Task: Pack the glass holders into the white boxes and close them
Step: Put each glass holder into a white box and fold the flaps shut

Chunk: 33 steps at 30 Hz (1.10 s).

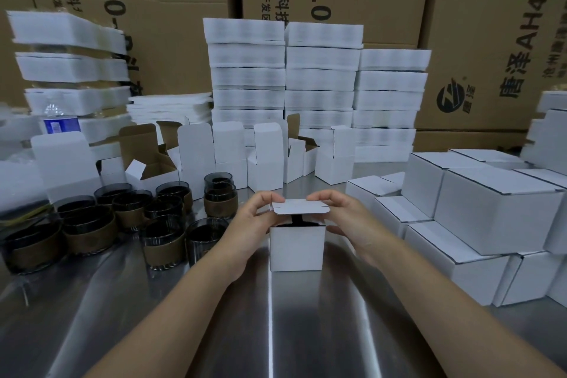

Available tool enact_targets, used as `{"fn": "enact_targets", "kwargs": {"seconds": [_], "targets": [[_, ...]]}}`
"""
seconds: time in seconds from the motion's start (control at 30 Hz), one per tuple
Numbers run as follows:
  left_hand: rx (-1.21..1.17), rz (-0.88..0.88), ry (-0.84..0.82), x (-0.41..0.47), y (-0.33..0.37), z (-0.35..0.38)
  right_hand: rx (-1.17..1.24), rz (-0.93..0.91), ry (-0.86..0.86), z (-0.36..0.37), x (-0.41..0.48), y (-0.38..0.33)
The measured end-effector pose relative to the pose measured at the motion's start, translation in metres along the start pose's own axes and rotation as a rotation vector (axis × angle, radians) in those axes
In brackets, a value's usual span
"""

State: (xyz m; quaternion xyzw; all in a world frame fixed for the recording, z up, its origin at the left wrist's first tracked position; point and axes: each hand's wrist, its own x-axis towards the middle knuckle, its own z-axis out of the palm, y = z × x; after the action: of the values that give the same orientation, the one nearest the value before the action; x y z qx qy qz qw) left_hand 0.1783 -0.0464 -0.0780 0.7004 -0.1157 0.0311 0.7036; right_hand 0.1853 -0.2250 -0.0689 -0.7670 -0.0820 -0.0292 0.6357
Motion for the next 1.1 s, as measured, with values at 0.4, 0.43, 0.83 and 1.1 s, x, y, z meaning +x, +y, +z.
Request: {"fn": "enact_targets", "kwargs": {"seconds": [0.4,0.43,0.83,1.1], "targets": [[-0.156,-0.039,-0.083,-0.007,0.000,-0.004,-0.068,0.022,0.016,-0.003,-0.004,-0.007],[-0.160,-0.041,-0.076,-0.009,0.001,-0.004,-0.087,0.002,0.008,-0.003,-0.004,-0.006],[0.091,0.103,-0.180,-0.008,-0.006,-0.004,-0.164,-0.128,-0.171,-0.005,-0.006,-0.008],[0.092,0.043,-0.267,-0.010,-0.002,-0.009,-0.265,-0.125,-0.301,-0.015,-0.012,-0.014]]}}
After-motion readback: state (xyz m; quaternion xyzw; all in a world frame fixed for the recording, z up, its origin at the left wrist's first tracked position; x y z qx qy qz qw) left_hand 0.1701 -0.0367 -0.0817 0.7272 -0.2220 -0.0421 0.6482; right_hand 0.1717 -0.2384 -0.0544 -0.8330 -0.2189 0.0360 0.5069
